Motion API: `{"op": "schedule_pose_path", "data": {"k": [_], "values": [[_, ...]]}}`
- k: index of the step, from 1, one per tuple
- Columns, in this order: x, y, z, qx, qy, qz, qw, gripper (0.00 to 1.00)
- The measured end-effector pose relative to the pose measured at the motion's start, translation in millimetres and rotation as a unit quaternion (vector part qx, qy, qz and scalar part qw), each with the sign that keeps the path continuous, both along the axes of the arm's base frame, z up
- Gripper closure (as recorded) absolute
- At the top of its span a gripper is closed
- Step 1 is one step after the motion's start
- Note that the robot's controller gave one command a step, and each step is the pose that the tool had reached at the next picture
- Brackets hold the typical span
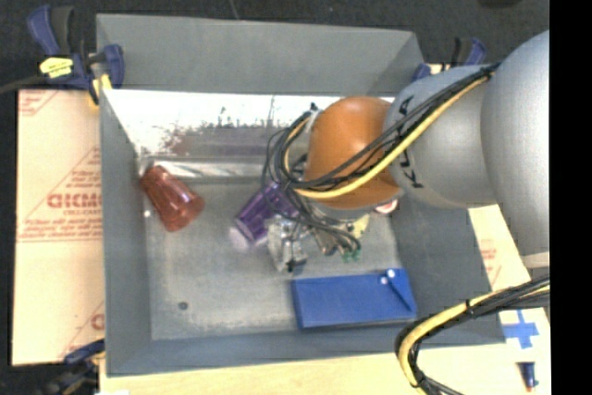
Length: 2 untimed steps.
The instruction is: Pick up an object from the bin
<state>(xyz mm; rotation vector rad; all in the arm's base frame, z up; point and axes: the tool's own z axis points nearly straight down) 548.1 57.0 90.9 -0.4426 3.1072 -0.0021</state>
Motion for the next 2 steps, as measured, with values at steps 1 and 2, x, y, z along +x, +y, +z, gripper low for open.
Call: {"op": "schedule_pose_path", "data": {"k": [1,2], "values": [[0.3,0,0,0.000,-0.0004,0.000,1.0000,1.00],[5.4,13,68,0.000,-0.0017,-0.002,1.0000,0.00]]}}
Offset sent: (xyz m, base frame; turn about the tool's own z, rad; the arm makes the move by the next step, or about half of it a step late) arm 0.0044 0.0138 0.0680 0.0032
